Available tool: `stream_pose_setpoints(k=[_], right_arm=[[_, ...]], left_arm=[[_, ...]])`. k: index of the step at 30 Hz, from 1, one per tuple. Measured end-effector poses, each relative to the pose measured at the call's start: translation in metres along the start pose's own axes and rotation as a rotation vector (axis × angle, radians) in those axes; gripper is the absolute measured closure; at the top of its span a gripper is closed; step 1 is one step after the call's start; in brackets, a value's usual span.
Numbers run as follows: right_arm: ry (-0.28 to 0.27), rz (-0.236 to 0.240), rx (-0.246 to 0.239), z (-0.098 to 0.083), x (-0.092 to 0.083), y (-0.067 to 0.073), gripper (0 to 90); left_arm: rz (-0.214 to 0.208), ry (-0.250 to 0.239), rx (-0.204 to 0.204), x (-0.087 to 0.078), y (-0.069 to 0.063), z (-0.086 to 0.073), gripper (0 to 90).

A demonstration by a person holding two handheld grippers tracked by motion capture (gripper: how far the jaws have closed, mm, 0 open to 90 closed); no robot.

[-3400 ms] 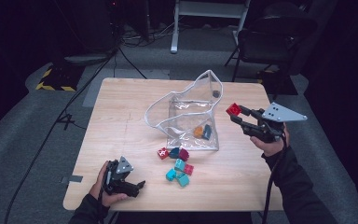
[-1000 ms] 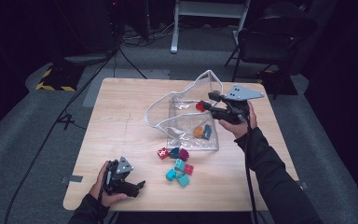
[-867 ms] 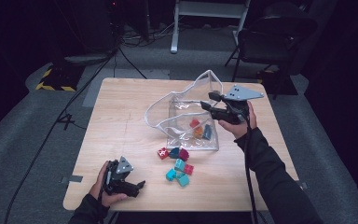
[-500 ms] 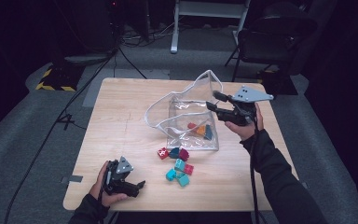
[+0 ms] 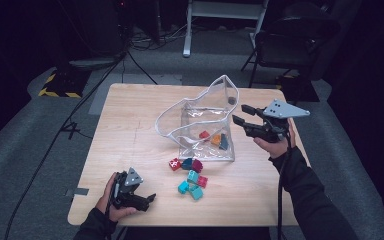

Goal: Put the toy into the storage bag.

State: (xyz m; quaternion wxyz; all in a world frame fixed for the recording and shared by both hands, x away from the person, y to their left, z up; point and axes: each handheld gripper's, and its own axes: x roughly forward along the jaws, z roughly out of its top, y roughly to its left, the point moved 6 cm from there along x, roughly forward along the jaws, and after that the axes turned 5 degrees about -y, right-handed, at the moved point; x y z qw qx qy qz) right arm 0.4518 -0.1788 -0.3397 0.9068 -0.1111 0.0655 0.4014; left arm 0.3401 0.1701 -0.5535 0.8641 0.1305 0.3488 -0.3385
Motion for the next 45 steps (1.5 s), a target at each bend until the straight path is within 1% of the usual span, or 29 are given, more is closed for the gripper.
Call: stream_pose_setpoints(k=[8,10,11,12,15,16,17,20,21,23,24,27,28,29,30,31,32,33,34,35,36,37,38,40,41,42,43,44,45], right_arm=[[0.008,0.009,0.003,-0.016,-0.013,0.003,50.1],[0.011,0.009,0.003,-0.019,-0.014,0.004,50.1],[0.019,0.015,0.005,-0.024,-0.015,0.006,50.0],[0.019,0.015,0.005,-0.024,-0.015,0.006,50.0],[0.033,0.022,-0.001,-0.033,-0.018,0.010,49.7],[0.033,0.022,-0.001,-0.033,-0.018,0.010,49.7],[0.037,0.032,0.003,-0.037,-0.018,0.012,49.6],[0.042,0.038,0.002,-0.042,-0.019,0.015,49.3],[0.045,0.055,0.009,-0.046,-0.019,0.019,48.6],[0.048,0.061,0.006,-0.048,-0.018,0.021,48.5],[0.059,0.075,0.008,-0.054,-0.017,0.025,48.2],[0.071,0.096,0.008,-0.062,-0.015,0.032,47.8],[0.071,0.096,0.008,-0.062,-0.015,0.032,47.8],[0.078,0.111,0.012,-0.069,-0.013,0.037,47.7],[0.078,0.111,0.012,-0.069,-0.013,0.037,47.7],[0.093,0.129,0.016,-0.077,-0.011,0.042,47.6],[0.093,0.129,0.016,-0.077,-0.011,0.042,47.6],[0.113,0.147,0.018,-0.086,-0.007,0.049,47.5],[0.113,0.147,0.018,-0.086,-0.007,0.049,47.5],[0.138,0.169,0.018,-0.095,-0.003,0.057,47.4],[0.138,0.169,0.018,-0.095,-0.003,0.057,47.4],[0.155,0.190,0.016,-0.104,0.001,0.064,47.3],[0.155,0.190,0.016,-0.104,0.001,0.064,47.3],[0.176,0.212,0.020,-0.112,0.005,0.071,47.2],[0.195,0.235,0.019,-0.121,0.008,0.079,47.1],[0.195,0.235,0.019,-0.121,0.008,0.079,47.1],[0.220,0.254,0.019,-0.130,0.012,0.086,46.9],[0.220,0.254,0.019,-0.130,0.012,0.086,46.9],[0.234,0.265,0.014,-0.134,0.013,0.090,46.9]], left_arm=[[0.000,0.000,0.000,0.000,0.000,0.000,0.5],[0.000,0.000,0.000,0.000,0.000,0.000,0.5],[0.000,0.000,0.000,0.000,0.000,0.000,0.6],[0.000,0.000,0.000,0.000,0.000,0.000,0.6],[-0.001,-0.001,0.000,0.000,0.000,0.000,0.5],[-0.001,-0.001,0.000,0.000,0.000,0.000,0.6],[-0.001,-0.001,-0.001,0.000,0.000,0.000,0.5],[0.000,0.000,0.000,0.000,0.000,0.000,0.5],[-0.001,-0.001,0.000,0.000,0.000,0.000,0.6],[0.000,0.000,0.000,0.000,0.000,0.000,0.6],[0.000,0.000,0.000,0.000,0.000,0.000,0.6],[0.000,0.000,0.000,0.000,0.000,0.000,0.5],[0.000,0.000,0.000,0.000,0.000,0.000,0.6],[0.000,0.000,0.000,0.000,0.000,0.000,0.6],[0.000,0.000,0.000,0.000,0.000,0.000,0.6],[0.000,0.000,0.000,0.000,0.000,0.000,0.6],[0.000,0.000,0.000,0.000,0.000,0.000,0.6],[0.000,0.000,0.000,0.000,0.000,0.000,0.5],[0.000,0.000,0.000,0.000,0.000,0.000,0.6],[0.000,0.000,0.000,0.000,0.000,0.000,0.6],[0.000,0.000,0.000,0.000,0.000,0.000,0.6],[0.000,0.000,0.000,0.000,0.000,0.000,0.5],[0.000,0.000,0.000,0.000,0.000,0.000,0.6],[0.000,0.000,0.000,0.000,0.000,0.000,0.6],[0.000,0.000,0.000,0.000,0.000,0.000,0.6],[0.000,0.000,0.000,0.000,0.000,0.000,0.6],[0.000,0.000,0.000,0.000,0.000,0.000,0.5],[0.000,0.000,0.000,0.000,0.000,0.000,0.6],[0.000,0.000,0.000,0.000,0.000,0.000,0.6]])
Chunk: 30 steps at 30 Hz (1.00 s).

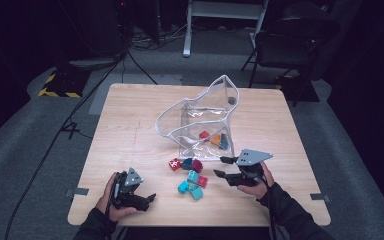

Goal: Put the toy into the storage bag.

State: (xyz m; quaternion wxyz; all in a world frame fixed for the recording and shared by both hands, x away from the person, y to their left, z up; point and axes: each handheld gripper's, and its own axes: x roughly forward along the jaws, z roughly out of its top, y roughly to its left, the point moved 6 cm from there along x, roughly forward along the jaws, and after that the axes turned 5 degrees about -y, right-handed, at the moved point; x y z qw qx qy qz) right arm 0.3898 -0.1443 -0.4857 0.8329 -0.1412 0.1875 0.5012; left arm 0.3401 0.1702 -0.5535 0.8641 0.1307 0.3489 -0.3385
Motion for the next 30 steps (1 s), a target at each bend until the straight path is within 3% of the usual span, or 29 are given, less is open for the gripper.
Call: stream_pose_setpoints(k=[10,16,26,30], right_arm=[[0.085,0.078,-0.017,-0.023,0.027,0.025,45.9],[0.104,0.084,-0.023,-0.028,0.033,0.028,45.7],[0.118,0.103,0.018,-0.033,0.044,0.027,45.6],[0.132,0.104,0.006,-0.034,0.049,0.028,45.7]], left_arm=[[-0.001,-0.001,-0.001,0.000,0.000,0.000,0.6],[-0.001,-0.001,0.000,0.000,0.000,0.000,0.6],[0.000,0.000,0.000,0.000,0.000,0.000,0.6],[-0.001,-0.001,0.000,0.000,0.000,0.000,0.6]])
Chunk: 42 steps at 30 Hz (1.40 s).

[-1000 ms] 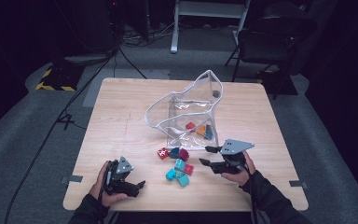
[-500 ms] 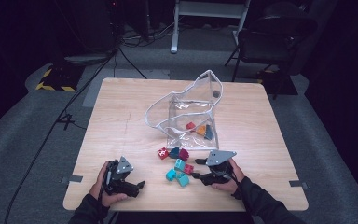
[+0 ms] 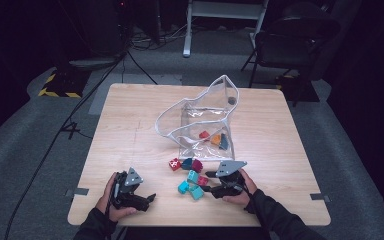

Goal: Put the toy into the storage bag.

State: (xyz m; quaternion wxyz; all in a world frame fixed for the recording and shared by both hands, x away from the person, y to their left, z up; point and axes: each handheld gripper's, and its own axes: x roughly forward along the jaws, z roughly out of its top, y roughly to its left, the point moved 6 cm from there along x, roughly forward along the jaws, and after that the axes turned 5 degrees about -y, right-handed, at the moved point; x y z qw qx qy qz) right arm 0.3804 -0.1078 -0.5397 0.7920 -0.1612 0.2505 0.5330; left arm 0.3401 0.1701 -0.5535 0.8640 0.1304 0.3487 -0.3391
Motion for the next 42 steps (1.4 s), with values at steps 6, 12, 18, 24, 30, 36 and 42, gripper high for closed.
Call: stream_pose_setpoints(k=[6,12,18,24,30,36,42], right_arm=[[0.015,-0.006,0.002,-0.001,0.005,-0.001,45.7],[0.024,-0.009,0.002,-0.001,0.007,-0.001,45.9],[0.022,-0.023,-0.013,-0.001,0.007,0.000,55.8],[0.020,-0.021,-0.015,-0.001,0.006,0.000,59.6],[0.021,-0.025,-0.015,-0.003,0.001,0.000,59.7],[-0.006,-0.043,0.008,-0.004,-0.015,-0.009,59.7],[-0.058,-0.082,0.024,0.000,-0.039,-0.019,59.7]], left_arm=[[0.000,0.000,0.000,0.000,0.000,0.000,0.6],[0.001,0.001,0.000,0.000,0.000,0.000,0.6],[0.000,0.000,0.000,0.000,0.000,0.000,0.6],[0.000,0.000,0.000,0.000,0.000,0.000,0.6],[0.000,0.000,0.000,0.000,0.000,0.000,0.5],[0.000,0.000,0.000,0.000,0.000,0.000,0.6],[0.001,0.000,0.000,0.000,0.000,0.000,0.6]])
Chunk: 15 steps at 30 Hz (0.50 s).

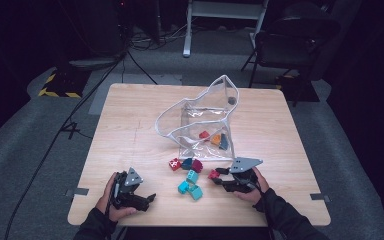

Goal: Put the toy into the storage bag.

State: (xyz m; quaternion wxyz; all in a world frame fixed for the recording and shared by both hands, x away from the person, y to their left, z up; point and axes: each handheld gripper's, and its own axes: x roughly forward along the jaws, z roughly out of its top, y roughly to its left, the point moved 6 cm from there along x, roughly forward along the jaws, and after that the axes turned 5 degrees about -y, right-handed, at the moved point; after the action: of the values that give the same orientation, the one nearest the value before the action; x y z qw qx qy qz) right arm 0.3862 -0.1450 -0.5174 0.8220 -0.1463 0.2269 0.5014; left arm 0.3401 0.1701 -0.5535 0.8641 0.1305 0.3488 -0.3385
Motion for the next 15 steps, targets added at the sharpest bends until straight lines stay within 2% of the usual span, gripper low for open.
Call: stream_pose_setpoints(k=[9,10,11,13,15], right_arm=[[-0.077,-0.058,0.019,0.013,-0.030,-0.016,59.7],[-0.093,-0.079,0.019,0.016,-0.037,-0.020,59.7],[-0.093,-0.079,0.019,0.016,-0.037,-0.020,59.7],[-0.121,-0.101,0.027,0.021,-0.049,-0.025,59.8],[-0.130,-0.107,0.027,0.022,-0.052,-0.027,59.8]], left_arm=[[0.000,0.000,0.000,0.000,0.000,0.000,0.6],[0.000,0.000,0.001,0.000,0.000,0.000,0.6],[0.000,0.000,0.001,0.000,0.000,0.000,0.6],[0.000,0.000,0.001,0.000,0.000,0.000,0.6],[0.000,0.000,0.001,0.000,0.000,0.000,0.6]])
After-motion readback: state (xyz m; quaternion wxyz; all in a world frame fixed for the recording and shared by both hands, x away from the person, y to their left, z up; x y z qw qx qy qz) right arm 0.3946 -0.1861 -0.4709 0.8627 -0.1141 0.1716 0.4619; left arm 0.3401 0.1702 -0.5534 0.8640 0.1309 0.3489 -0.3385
